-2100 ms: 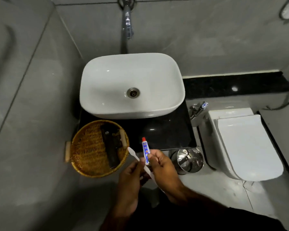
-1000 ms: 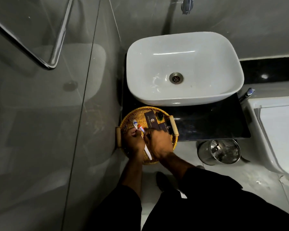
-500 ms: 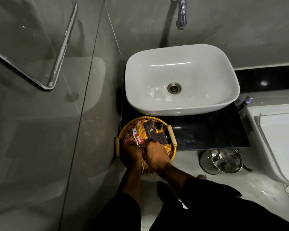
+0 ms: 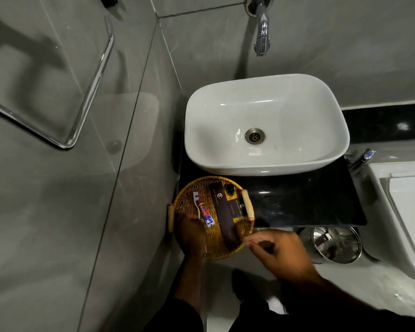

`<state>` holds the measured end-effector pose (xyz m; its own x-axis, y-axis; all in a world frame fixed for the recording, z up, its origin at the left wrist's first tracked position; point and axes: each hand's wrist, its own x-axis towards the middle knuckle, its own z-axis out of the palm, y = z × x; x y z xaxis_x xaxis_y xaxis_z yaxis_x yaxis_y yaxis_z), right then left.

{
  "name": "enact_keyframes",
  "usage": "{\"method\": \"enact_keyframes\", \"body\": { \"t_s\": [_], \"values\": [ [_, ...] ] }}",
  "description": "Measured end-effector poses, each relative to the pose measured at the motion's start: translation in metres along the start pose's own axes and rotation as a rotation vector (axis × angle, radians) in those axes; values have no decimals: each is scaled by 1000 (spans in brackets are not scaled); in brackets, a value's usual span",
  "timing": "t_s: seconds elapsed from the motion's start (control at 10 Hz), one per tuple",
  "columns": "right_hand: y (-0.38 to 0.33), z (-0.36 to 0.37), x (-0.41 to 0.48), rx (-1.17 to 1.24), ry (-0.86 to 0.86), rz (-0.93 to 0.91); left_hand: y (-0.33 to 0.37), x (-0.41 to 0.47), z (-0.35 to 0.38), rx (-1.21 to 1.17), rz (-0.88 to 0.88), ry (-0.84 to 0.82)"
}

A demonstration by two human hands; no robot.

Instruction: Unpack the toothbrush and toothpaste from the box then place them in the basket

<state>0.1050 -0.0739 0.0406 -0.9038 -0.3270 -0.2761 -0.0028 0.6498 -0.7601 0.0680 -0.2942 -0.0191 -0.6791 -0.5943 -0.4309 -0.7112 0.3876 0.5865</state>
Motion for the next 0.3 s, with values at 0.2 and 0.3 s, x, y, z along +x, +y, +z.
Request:
{"method": "enact_keyframes", "body": {
  "t_s": [0.2,0.3],
  "values": [
    [38,-46,-30,96,134,31,12,-10,-12,-87,-81,65],
    [43,-56,-29,110,126,7,13,-31,-10,-85,-64,142]
  ]
}}
